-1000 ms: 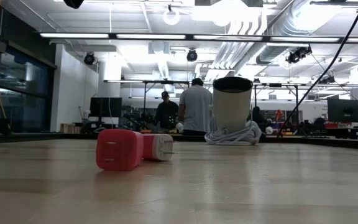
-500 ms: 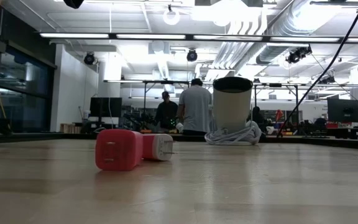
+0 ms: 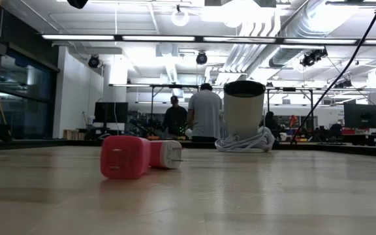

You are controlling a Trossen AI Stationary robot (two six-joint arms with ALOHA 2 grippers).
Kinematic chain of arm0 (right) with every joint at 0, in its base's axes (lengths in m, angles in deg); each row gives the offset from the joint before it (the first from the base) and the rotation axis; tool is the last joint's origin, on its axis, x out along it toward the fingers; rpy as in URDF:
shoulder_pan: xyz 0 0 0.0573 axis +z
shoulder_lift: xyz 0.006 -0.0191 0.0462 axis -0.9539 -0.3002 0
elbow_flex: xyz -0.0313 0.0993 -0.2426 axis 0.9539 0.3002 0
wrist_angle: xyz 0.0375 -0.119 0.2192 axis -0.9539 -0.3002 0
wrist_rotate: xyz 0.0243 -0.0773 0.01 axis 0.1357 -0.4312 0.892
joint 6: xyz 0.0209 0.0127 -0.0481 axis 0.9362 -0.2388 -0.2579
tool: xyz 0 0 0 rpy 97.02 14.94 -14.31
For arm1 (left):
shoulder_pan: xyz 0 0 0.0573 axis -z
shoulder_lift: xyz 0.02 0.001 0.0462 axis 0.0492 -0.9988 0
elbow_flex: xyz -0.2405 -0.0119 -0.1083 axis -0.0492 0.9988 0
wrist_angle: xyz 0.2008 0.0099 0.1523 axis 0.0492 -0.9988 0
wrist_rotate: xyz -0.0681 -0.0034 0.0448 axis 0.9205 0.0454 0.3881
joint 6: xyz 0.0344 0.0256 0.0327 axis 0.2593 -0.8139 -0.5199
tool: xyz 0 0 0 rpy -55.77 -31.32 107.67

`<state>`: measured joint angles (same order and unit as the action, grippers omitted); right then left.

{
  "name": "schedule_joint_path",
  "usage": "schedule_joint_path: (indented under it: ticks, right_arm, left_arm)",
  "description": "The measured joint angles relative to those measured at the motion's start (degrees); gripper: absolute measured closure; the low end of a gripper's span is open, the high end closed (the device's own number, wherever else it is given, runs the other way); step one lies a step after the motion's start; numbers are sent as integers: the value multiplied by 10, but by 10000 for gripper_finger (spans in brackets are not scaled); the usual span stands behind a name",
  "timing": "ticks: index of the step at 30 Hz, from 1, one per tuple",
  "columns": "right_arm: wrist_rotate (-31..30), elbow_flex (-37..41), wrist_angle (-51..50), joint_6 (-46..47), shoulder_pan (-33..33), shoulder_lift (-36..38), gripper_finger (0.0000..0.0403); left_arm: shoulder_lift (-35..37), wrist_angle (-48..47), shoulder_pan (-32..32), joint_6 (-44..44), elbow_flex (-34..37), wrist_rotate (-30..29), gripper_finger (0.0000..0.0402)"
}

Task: Pick & Place Office items
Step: Put the red charger adapter into the black bin

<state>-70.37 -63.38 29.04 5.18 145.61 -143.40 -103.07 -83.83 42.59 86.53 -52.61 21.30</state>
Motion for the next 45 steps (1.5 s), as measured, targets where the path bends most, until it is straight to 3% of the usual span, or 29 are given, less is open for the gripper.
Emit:
schedule_joint_path:
  ticks: [11, 45]
  right_arm:
    - [8, 1, 19, -1, 0, -1, 182]
    - [2, 1, 30, -18, 0, -1, 174]
  left_arm:
    - [0, 0, 0, 0, 0, 0, 85]
    - [0, 0, 0, 0, 0, 0, 85]
